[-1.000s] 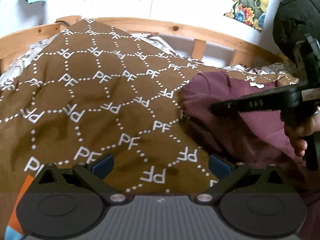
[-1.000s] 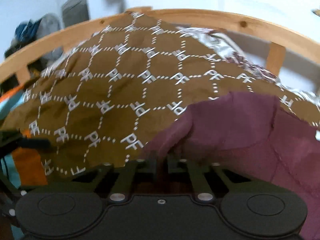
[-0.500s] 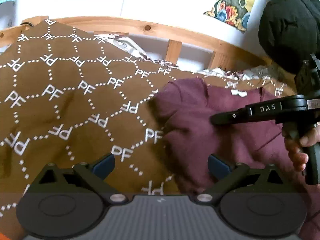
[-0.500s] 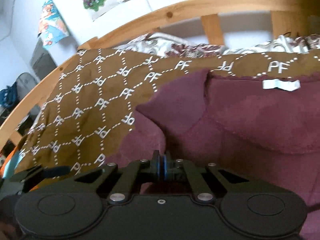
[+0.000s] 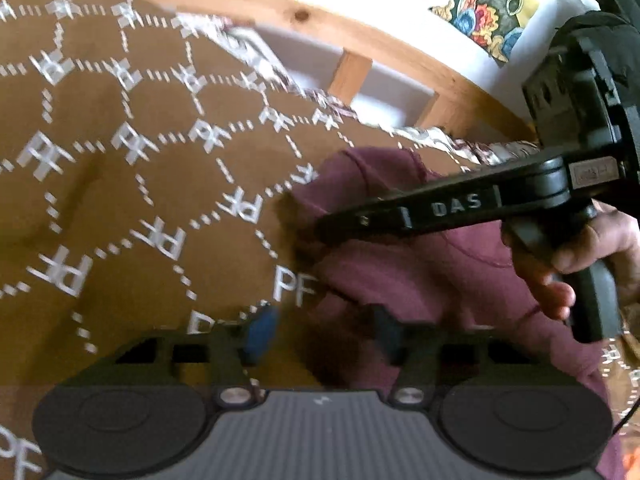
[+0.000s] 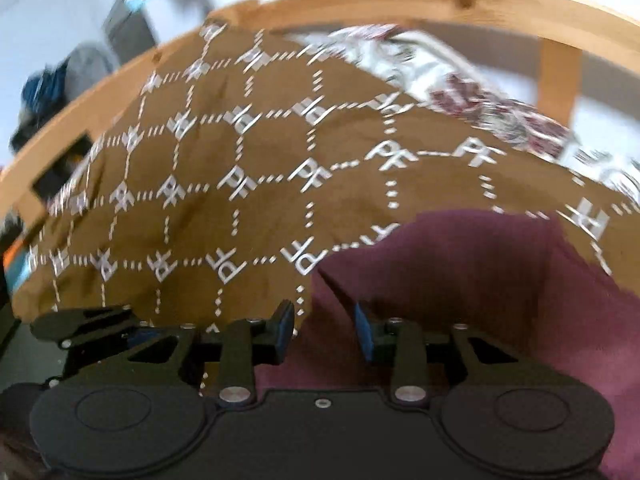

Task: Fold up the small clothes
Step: 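Fold the held side edge over the shirt body with the right gripper and release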

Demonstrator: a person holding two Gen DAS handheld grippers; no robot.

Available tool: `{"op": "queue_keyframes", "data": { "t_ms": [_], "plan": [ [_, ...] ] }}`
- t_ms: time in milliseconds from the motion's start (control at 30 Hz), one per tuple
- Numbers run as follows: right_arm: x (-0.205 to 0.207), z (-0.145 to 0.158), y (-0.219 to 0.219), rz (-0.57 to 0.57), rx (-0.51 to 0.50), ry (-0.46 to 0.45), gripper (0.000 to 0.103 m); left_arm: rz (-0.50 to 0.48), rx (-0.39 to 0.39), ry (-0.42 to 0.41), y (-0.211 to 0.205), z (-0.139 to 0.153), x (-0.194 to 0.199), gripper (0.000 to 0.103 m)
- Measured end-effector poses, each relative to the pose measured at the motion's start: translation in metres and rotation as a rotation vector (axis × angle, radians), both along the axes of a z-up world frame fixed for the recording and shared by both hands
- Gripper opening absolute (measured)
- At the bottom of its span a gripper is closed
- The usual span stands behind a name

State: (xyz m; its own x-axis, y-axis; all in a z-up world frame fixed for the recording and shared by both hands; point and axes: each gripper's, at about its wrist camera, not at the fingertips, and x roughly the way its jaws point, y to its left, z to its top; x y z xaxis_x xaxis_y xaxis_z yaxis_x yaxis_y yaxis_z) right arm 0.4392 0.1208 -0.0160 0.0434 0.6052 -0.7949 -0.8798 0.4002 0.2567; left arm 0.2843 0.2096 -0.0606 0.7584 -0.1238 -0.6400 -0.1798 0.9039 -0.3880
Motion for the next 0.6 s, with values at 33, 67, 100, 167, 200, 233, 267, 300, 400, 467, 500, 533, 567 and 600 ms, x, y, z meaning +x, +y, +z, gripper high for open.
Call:
{"op": "queue_keyframes", "data": {
  "t_ms": [33, 67, 100, 167, 200, 233, 267, 300, 400, 467, 500, 533, 567, 600],
  "plan": [
    [-0.002, -0.001, 0.005, 0.025, -0.021, -0.015, 0.017, -0.012, -0.014, 0.005, 0.0, -0.002, 0.002, 0.026],
    [-0.003, -0.002, 0.007, 0.04, -0.037, -0.035, 0.008, -0.015, -0.017, 0.008, 0.0, -0.004, 0.002, 0.019],
    [-0.005, -0.002, 0.01, 0.052, -0.048, -0.051, 0.003, -0.012, -0.013, 0.005, -0.001, -0.004, 0.001, 0.012],
    [-0.005, 0.002, 0.011, 0.057, -0.027, -0.063, 0.002, 0.021, -0.003, -0.019, -0.002, -0.002, -0.006, 0.01],
    [-0.005, 0.005, 0.01, 0.044, -0.002, -0.076, 0.002, 0.059, 0.009, -0.027, -0.003, 0.0, -0.013, 0.009],
    [-0.005, 0.009, 0.008, 0.027, 0.03, -0.087, 0.001, 0.095, 0.01, -0.034, -0.003, 0.002, -0.019, 0.009],
    [-0.003, 0.014, 0.007, 0.009, 0.067, -0.092, 0.001, 0.135, -0.005, -0.045, -0.001, 0.003, -0.026, 0.009],
    [-0.001, 0.018, 0.007, -0.01, 0.107, -0.09, 0.001, 0.175, -0.033, -0.061, 0.002, 0.003, -0.034, 0.009],
    [0.001, 0.023, 0.018, -0.033, 0.171, -0.077, 0.001, 0.244, -0.071, -0.062, 0.006, 0.001, -0.045, 0.009],
    [-0.003, 0.018, 0.03, -0.009, 0.154, -0.098, 0.001, 0.249, -0.048, -0.026, 0.005, -0.004, -0.04, 0.009],
    [-0.005, 0.013, 0.034, -0.001, 0.137, -0.107, 0.001, 0.251, -0.036, -0.005, 0.003, -0.006, -0.036, 0.009],
    [-0.007, 0.007, 0.038, 0.003, 0.119, -0.115, 0.001, 0.252, -0.03, 0.006, 0.003, -0.007, -0.033, 0.01],
    [-0.008, 0.001, 0.04, 0.004, 0.101, -0.118, 0.002, 0.252, -0.02, 0.017, 0.003, -0.008, -0.031, 0.013],
    [-0.009, -0.002, 0.039, 0.003, 0.094, -0.111, 0.004, 0.266, 0.002, 0.035, 0.001, -0.008, -0.028, 0.014]
  ]
}}
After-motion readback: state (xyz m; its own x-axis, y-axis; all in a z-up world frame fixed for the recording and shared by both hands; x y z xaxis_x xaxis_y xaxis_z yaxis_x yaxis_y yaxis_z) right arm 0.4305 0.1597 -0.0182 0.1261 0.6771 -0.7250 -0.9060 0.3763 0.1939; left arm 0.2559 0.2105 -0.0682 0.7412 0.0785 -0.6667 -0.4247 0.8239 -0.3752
